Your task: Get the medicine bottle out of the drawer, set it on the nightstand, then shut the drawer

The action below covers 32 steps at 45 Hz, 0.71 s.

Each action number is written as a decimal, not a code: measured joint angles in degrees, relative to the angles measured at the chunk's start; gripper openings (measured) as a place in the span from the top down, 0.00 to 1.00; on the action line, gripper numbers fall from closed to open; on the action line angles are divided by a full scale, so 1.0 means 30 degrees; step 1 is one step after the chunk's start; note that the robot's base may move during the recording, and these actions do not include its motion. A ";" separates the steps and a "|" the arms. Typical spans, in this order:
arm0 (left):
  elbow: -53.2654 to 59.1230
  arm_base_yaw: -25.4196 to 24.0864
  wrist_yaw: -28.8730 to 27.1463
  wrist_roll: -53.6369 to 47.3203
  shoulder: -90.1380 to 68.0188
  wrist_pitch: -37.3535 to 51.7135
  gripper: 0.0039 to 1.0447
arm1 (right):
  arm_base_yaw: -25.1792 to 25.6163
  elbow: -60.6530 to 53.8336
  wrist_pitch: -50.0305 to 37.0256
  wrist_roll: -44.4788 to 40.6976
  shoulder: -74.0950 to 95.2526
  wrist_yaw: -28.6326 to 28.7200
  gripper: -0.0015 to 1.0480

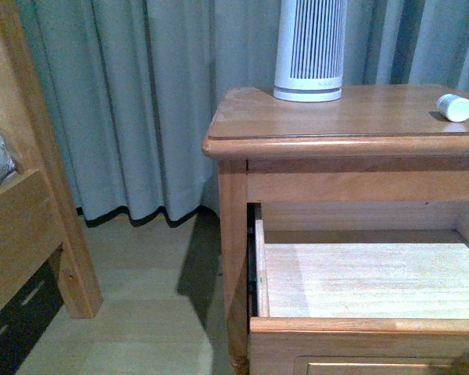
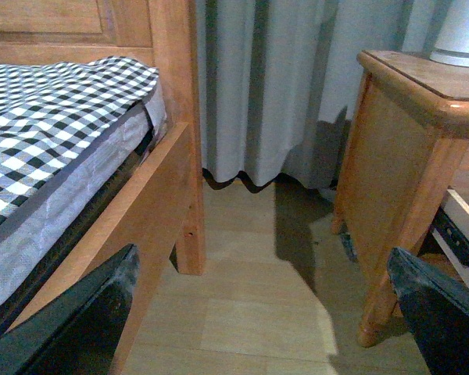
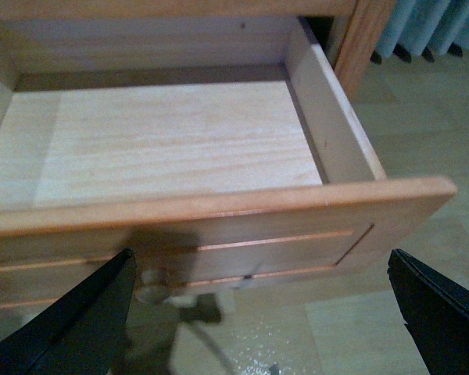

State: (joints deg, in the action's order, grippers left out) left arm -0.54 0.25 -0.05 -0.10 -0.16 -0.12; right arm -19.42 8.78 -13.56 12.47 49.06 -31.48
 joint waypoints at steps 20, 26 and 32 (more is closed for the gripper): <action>0.0000 0.0000 0.0000 0.0000 0.0000 0.0000 0.06 | 0.1960 0.1355 -0.7970 0.0364 1.1132 0.1836 0.07; 0.0000 0.0000 0.0007 -0.0007 0.0000 0.0000 0.06 | 0.2863 0.3985 -0.9814 -0.0233 1.5839 0.1989 0.07; 0.0000 0.0000 0.0000 0.0000 0.0000 0.0000 0.06 | 0.4226 0.6972 -1.2254 -0.1523 1.9817 0.1698 0.07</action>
State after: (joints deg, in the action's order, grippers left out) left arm -0.54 0.25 -0.05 -0.10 -0.16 -0.12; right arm -6.74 29.69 -50.33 7.90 108.51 -26.39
